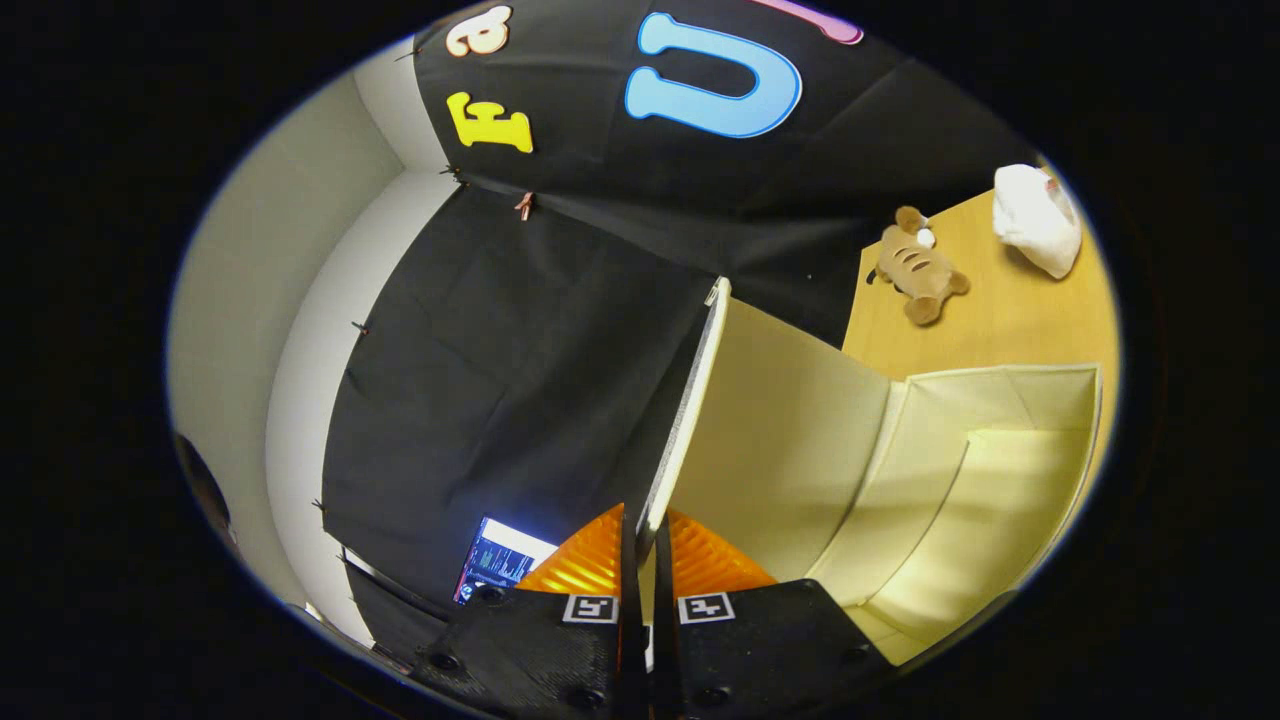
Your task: Open the storage box then place both shoes into the box .Put the left shoe in first, then the right shoe, with the right side of both shoes facing outward in a uniform manner.
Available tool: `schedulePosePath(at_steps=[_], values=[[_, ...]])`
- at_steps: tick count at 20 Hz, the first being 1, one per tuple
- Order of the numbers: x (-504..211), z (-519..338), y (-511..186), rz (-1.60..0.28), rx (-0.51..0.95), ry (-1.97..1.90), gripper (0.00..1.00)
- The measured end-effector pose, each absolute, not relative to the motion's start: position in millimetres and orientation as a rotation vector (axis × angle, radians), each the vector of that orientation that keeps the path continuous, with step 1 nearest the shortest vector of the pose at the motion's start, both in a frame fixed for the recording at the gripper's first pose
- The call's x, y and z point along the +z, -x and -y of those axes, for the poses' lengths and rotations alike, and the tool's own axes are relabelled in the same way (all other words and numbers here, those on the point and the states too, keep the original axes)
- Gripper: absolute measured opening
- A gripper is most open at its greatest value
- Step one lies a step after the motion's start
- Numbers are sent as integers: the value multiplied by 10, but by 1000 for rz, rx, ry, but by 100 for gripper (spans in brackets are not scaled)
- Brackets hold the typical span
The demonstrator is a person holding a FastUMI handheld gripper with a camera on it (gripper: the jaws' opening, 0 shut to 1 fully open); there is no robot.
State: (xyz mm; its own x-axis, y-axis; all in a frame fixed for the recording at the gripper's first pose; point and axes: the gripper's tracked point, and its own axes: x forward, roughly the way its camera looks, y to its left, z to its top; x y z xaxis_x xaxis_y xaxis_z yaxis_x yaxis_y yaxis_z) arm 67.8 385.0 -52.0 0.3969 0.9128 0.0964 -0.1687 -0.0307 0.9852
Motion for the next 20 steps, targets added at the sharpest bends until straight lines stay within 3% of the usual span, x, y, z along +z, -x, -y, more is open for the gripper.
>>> schedulePosePath(at_steps=[4, 7, 9, 12, 20], values=[[-513, -4126, -722, -749, 1002, -1273, 7], [-600, -4217, -761, -756, 974, -1225, 21], [-647, -4234, -746, -771, 964, -1206, 45], [-678, -4245, -731, -774, 956, -1181, 68], [-755, -4009, -690, -752, 923, -1095, 86]])
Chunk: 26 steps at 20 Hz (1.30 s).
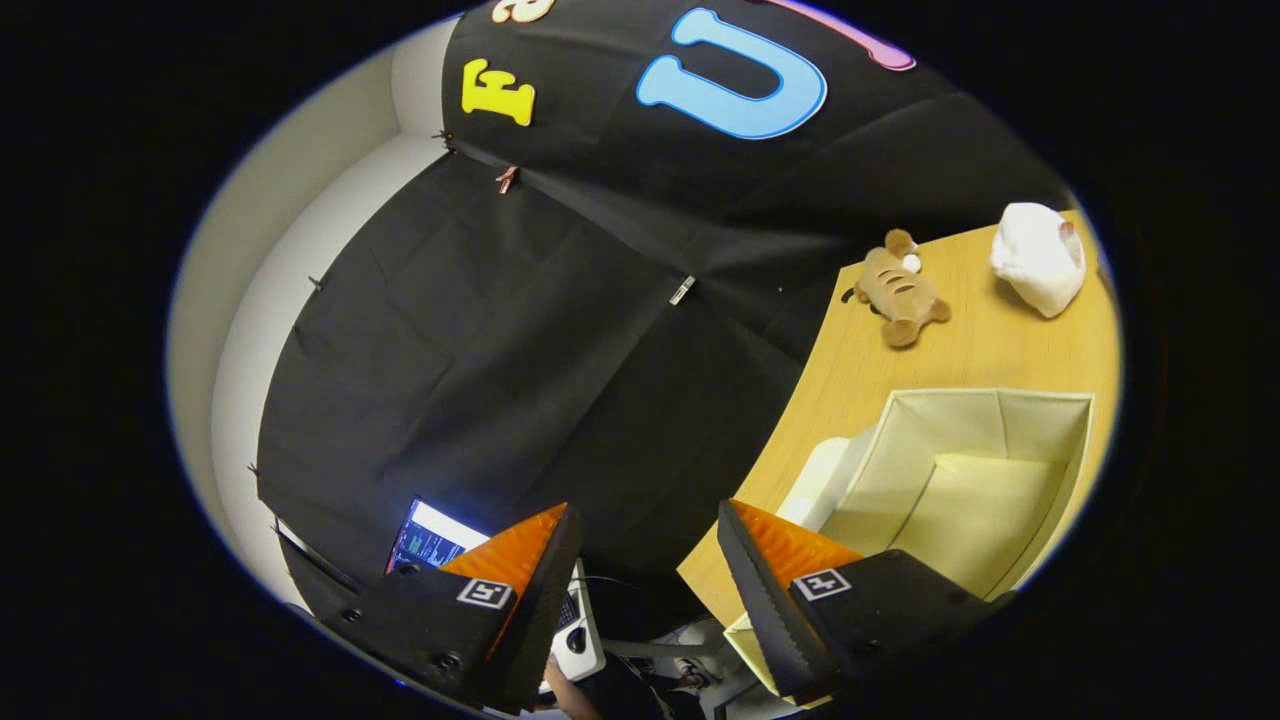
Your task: Open the storage box then place both shoes into the box .Put the left shoe in first, then the right shoe, with the right side of both shoes facing outward in a uniform manner.
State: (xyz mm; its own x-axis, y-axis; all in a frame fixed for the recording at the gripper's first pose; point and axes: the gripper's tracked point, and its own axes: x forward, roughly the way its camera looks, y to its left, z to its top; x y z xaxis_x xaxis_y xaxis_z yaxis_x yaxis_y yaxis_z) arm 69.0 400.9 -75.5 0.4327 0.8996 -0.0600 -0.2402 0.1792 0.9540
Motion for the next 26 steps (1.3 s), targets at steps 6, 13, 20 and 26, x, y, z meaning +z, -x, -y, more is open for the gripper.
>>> schedulePosePath(at_steps=[6, 13, 20, 26], values=[[-974, -3454, -626, -698, 817, -886, 87], [-1355, -2423, -502, -635, 592, -555, 94], [-2120, -1347, -43, -724, 374, -263, 94], [-3079, -899, 461, -902, 255, -178, 93]])
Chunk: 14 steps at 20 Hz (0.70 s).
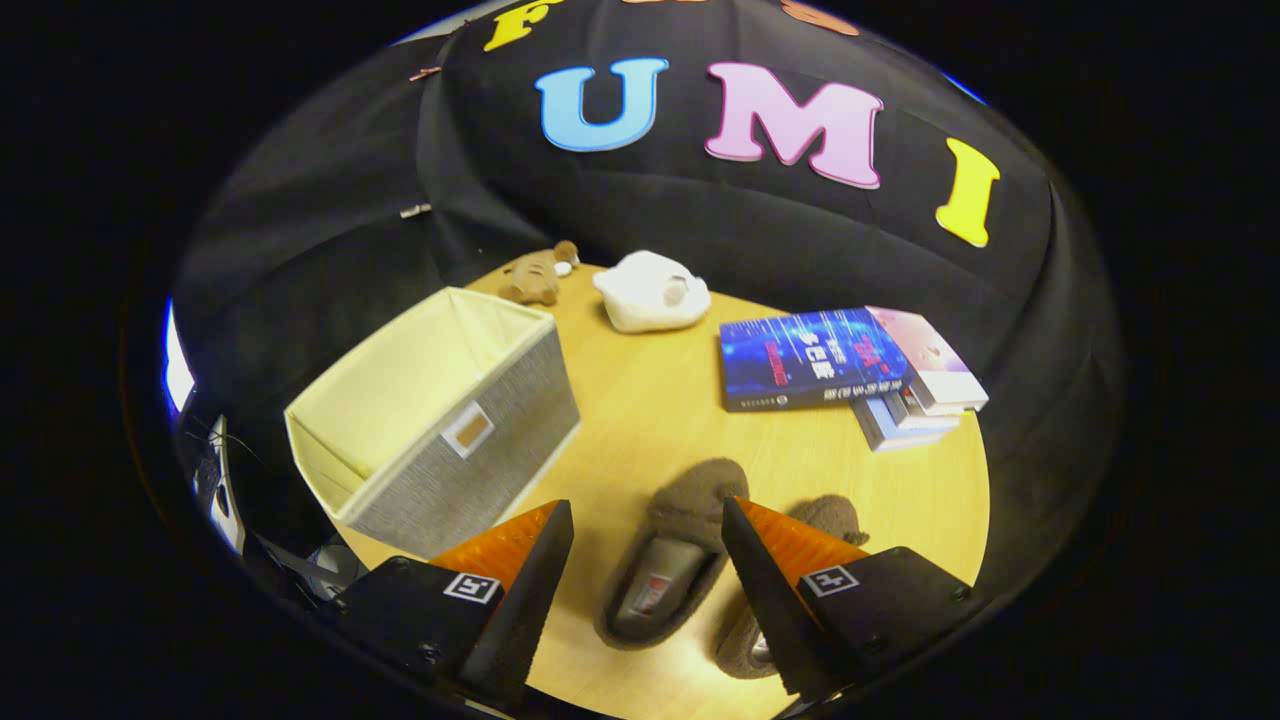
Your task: Open the storage box then place both shoes into the box .Put the left shoe in first, then the right shoe, with the right side of both shoes facing outward in a uniform manner.
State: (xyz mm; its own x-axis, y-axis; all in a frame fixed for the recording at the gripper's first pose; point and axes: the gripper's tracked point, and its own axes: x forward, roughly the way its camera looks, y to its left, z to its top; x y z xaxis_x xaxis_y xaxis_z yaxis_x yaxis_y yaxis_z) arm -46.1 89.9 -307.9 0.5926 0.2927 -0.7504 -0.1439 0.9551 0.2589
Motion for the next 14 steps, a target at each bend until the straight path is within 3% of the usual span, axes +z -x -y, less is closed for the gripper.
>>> schedulePosePath(at_steps=[9, 13, 14], values=[[-4075, -648, 530, -1036, 143, -120, 81], [-4300, -641, 378, -1047, 94, -138, 65], [-4322, -640, 350, -1049, 83, -143, 55]])
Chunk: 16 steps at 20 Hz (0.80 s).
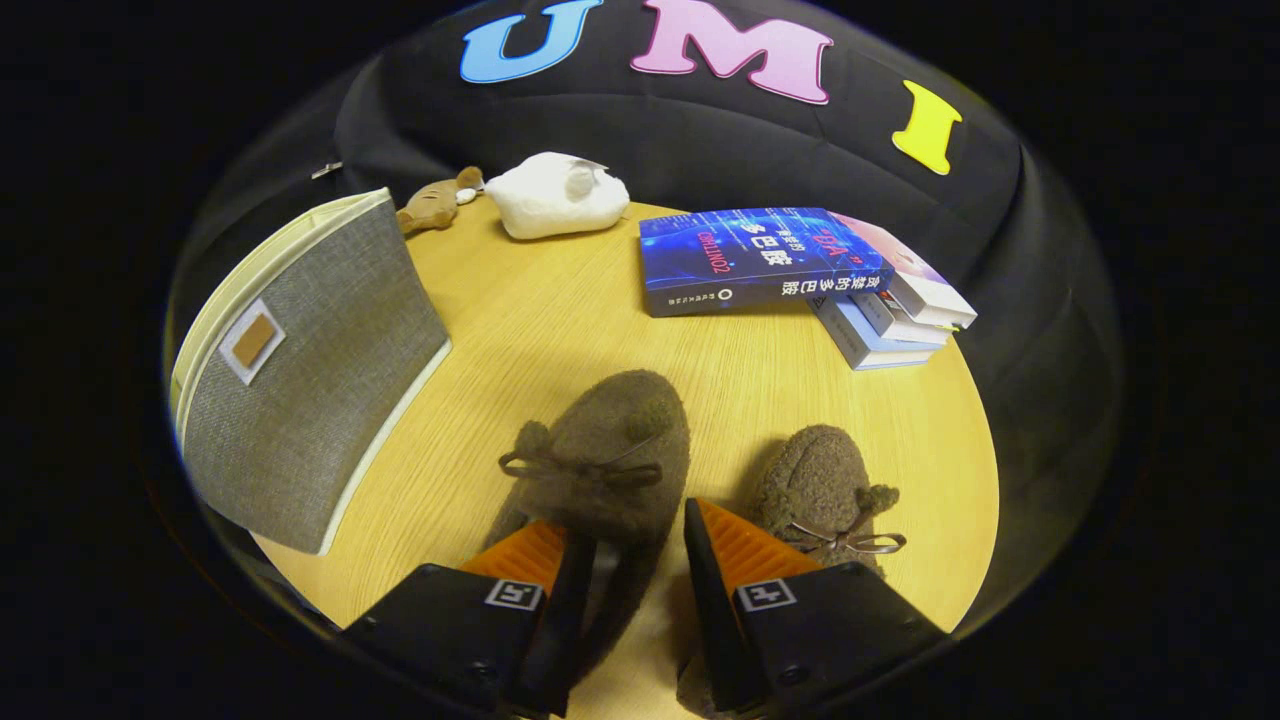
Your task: Open the storage box then place both shoes into the box .Put the left shoe in first, then the right shoe, with the right side of both shoes facing outward in a uniform manner.
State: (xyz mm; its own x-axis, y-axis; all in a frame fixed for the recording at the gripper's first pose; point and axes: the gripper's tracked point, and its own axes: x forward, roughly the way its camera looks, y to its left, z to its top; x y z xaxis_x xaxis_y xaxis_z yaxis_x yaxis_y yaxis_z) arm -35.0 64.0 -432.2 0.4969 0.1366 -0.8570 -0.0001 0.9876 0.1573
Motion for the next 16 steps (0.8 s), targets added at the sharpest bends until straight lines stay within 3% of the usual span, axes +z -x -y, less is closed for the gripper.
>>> schedulePosePath(at_steps=[1, 2, 3, 4, 9, 16], values=[[-4361, -621, 333, -1054, 65, -139, 49], [-4395, -576, 331, -1063, 41, -132, 30], [-4389, -518, 326, -1062, 14, -124, 22], [-4383, -509, 327, -1061, 0, -138, 7], [-4120, -462, 379, -1040, -19, -209, 5], [-3232, -505, 239, -969, -20, -318, 5]])
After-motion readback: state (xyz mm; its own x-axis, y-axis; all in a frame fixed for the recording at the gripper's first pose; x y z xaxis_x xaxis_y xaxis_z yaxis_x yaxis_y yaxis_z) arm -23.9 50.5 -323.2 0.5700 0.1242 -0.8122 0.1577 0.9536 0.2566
